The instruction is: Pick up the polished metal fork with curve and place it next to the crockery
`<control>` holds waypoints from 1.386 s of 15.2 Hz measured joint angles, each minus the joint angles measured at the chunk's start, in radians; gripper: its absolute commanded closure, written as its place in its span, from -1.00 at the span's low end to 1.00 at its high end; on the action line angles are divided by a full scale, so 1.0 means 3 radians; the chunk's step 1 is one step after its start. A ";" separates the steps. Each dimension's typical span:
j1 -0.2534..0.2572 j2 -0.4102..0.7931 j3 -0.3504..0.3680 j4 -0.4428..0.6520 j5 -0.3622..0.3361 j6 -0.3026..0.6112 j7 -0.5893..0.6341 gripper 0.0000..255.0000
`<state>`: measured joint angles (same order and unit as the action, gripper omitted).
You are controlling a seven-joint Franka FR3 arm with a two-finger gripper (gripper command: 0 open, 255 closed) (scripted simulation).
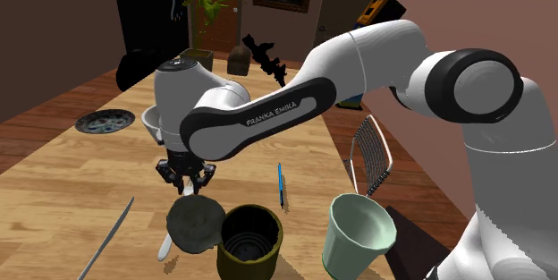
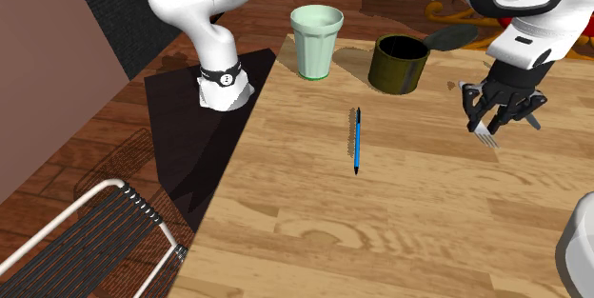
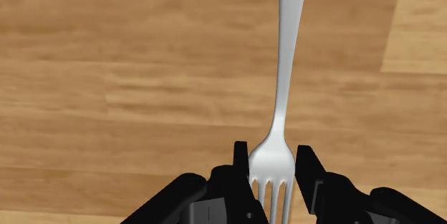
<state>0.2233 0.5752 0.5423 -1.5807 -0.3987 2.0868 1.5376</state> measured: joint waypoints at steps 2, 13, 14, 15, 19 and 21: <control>-0.0001 0.0001 -0.0001 -0.0003 -0.0001 0.0004 0.0000 1.00; -0.0012 -0.0073 0.0029 0.0025 0.0042 -0.0087 -0.0020 -1.00; -0.0002 -0.0104 0.0045 0.0072 0.0063 -0.0162 -0.0022 -1.00; 0.0003 -0.0122 0.0056 0.0137 0.0081 -0.0240 -0.0038 -1.00; -0.0020 -0.0176 0.0072 0.0152 0.0114 -0.0304 -0.0069 -1.00; -0.0020 -0.0177 0.0073 0.0156 0.0115 -0.0309 -0.0070 -1.00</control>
<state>0.2174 0.5222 0.5641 -1.5339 -0.3643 1.9941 1.5165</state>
